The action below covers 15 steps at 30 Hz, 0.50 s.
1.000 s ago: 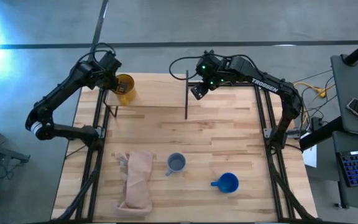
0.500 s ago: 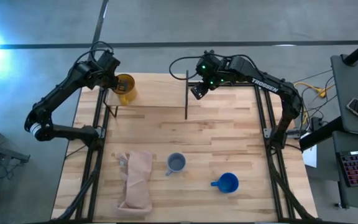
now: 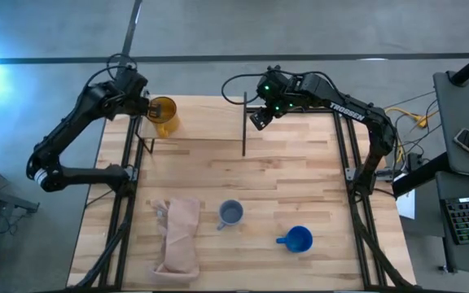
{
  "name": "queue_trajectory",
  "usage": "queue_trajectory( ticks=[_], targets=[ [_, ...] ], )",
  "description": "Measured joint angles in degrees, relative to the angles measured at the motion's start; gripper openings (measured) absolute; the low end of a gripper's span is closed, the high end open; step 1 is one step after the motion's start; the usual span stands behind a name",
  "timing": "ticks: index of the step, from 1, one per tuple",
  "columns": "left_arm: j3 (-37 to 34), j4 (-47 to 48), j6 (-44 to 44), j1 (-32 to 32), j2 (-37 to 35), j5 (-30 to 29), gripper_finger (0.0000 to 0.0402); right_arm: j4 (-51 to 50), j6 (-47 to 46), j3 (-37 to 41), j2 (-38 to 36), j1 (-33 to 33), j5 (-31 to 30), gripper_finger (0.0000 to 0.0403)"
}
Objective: Stack small to large cups/mugs on shelf
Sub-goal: Put the yellow mug on the shelf, then put the light blue mug on the shelf
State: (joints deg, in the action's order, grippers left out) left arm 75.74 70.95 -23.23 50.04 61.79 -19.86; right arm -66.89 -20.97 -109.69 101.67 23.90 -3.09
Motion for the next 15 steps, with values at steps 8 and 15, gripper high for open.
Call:
queue_trajectory(
  ticks=[8, 15],
  targets=[
    [-0.38, 0.26, -1.9, -0.13, -6.15, 4.11, 0.0059, 0.0, 0.0, 0.0, 0.0, 0.0, 0.0, 0.0171],
    [-1.37, -0.56, -4.95, -3.38, -11.09, 11.72, 0.0059, 0.0, -0.02, 0.0, 0.0, 0.0, 0.0, 0.0171]
  ],
)
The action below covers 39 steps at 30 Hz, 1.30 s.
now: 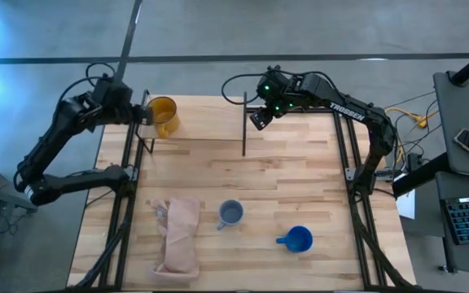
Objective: Stack small to large cups/mugs on shelf
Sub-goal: Put the light blue mug on the shelf
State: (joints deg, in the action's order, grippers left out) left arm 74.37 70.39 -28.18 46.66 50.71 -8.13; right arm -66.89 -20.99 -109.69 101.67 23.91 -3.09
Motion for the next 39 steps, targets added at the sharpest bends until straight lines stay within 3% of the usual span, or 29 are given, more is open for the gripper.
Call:
queue_trajectory(
  ticks=[5, 15, 20, 24, 31, 39],
  targets=[
    [-3.52, -5.72, -4.55, -7.72, -2.29, 6.18, 0.0059, -0.02, 0.0, 0.0, 0.0, 0.13, 0.0, 0.0171],
    [-16.77, -13.93, -18.55, -29.4, -9.32, 5.85, 0.0059, -0.64, 0.0, 0.0, 0.0, 0.12, 0.02, 0.0171],
    [-20.32, -19.69, -19.45, -38.16, -12.52, 6.21, 0.0059, -2.24, 0.0, 0.02, 0.0, 0.11, 0.03, 0.0171],
    [-23.19, -18.46, -19.47, -44.45, -13.4, 6.89, 0.0059, -4.43, 0.02, 0.02, 0.0, 0.12, 0.19, 0.0171],
    [-27.06, -18.49, -19.53, -50.09, -12.62, 8.02, 0.0059, -8.64, 0.98, 0.02, 0.0, -1.07, 6.06, 0.0171],
    [-30.63, -19.28, -19.02, -52.47, -10.71, 9.37, 0.0059, -16.91, -0.01, 0.02, 0.0, -8.89, 7.9, 0.0171]
  ],
)
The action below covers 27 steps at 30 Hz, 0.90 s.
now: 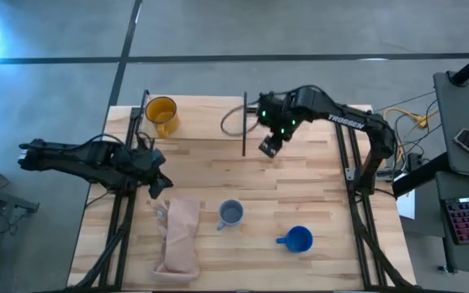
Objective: Stack small to large cups/mugs on shelf
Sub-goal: Put the light blue mug on the shelf
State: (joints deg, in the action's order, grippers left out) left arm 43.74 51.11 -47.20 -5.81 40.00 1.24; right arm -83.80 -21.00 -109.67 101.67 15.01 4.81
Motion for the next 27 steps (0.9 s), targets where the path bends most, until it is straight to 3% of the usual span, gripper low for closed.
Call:
queue_trajectory(
  ticks=[5, 11, 27],
  targets=[
    [-4.25, -7.16, 0.02, -1.09, 2.41, 0.02, 0.0059, -0.86, -6.44, 0.0, 0.0, -6.81, -1.2, 0.0171],
    [-8.65, -17.01, 0.42, -1.16, 6.74, -0.27, 0.0059, 0.22, -22.43, 1.8, 0.0, -13.5, -6.19, 0.0171],
    [-11.29, -29.55, 4.52, -1.66, 21.61, -0.95, 0.0059, 28.22, -46.76, 21.67, -0.04, -23.15, -1.23, 0.0171]
  ],
)
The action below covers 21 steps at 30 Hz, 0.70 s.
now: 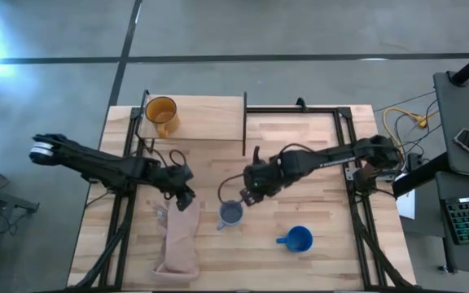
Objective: Stack small to large cups/mugs on shelf
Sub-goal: Put the light blue mug on the shelf
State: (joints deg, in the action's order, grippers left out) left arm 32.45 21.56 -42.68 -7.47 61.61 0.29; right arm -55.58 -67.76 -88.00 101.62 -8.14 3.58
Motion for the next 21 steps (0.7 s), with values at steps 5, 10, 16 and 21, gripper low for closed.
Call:
queue_trajectory(
  ticks=[5, 10, 16, 21],
  targets=[
    [-0.02, -0.24, 0.07, -0.42, 1.98, -0.04, 0.0059, 7.74, -5.39, 3.96, 0.0, -2.66, 0.92, 0.0171],
    [-0.04, -1.81, 0.65, -0.52, 2.87, -0.19, 0.0059, 10.51, -7.79, 4.47, 0.0, -3.39, -0.37, 0.0171],
    [-0.04, -6.95, 1.29, -0.52, 4.25, -0.66, 0.0059, 14.03, -8.34, 4.56, 0.46, -3.37, -0.86, 0.0171],
    [-0.05, -8.01, 1.32, -0.52, 6.33, -0.82, 0.0059, 15.33, -8.34, 4.58, 2.4, -3.37, -0.47, 0.0171]
  ],
)
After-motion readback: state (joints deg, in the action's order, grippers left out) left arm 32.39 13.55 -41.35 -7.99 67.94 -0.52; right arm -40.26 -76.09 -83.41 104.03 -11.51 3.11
